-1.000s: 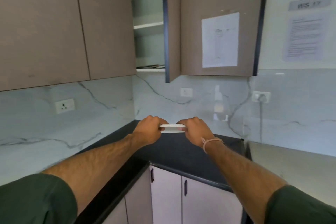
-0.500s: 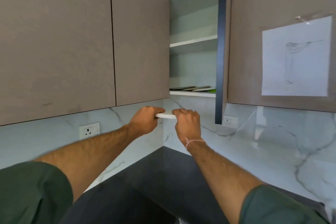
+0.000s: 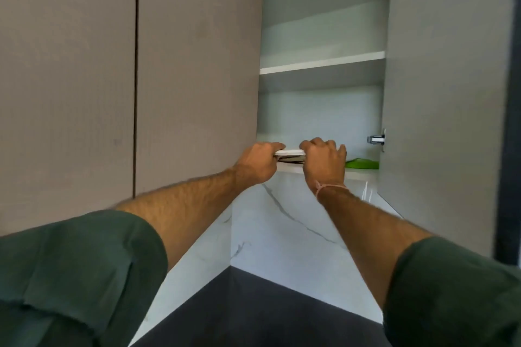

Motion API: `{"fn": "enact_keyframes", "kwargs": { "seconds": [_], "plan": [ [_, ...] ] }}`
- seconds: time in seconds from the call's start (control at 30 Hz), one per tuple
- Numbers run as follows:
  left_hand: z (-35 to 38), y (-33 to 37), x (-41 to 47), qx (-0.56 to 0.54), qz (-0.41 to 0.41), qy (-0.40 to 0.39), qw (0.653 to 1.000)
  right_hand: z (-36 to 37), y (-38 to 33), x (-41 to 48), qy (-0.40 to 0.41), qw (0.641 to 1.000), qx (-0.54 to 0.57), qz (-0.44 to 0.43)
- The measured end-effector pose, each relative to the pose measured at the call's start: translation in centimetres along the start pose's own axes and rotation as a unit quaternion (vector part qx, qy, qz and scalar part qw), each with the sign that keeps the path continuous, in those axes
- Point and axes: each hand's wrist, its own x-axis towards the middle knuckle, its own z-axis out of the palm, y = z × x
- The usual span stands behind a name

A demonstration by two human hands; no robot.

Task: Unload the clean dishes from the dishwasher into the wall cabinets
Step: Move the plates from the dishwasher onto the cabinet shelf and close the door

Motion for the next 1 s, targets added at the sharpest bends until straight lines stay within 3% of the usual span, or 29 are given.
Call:
{"fn": "enact_keyframes", "kwargs": {
  "seconds": [0.3,0.53,0.67,0.87,1.0],
  "plan": [
    [3.5,-4.5,10.6,-0.020,0.033,-0.012,0.999,8.5,0.5,9.9,-0.033,0.999,-0.037,-0.009],
    [6.9,-7.0,17.3,0.183,0.036,-0.036,0.982,16.6,0.6,16.0,-0.053,0.995,-0.043,-0.073],
    [10.2,-8.7,20.8,0.294,0.046,-0.027,0.954,21.7,1.1,18.6,-0.083,0.995,0.008,-0.053],
    [15.1,-11.7,24.8,0.333,-0.007,-0.045,0.942,26.5,1.7,20.1,-0.224,0.968,0.104,0.043],
    [17.4,-13.7,26.4,0.351,-0.045,-0.083,0.932,28.0,1.4,20.7,-0.253,0.960,0.117,0.027]
  ]
}}
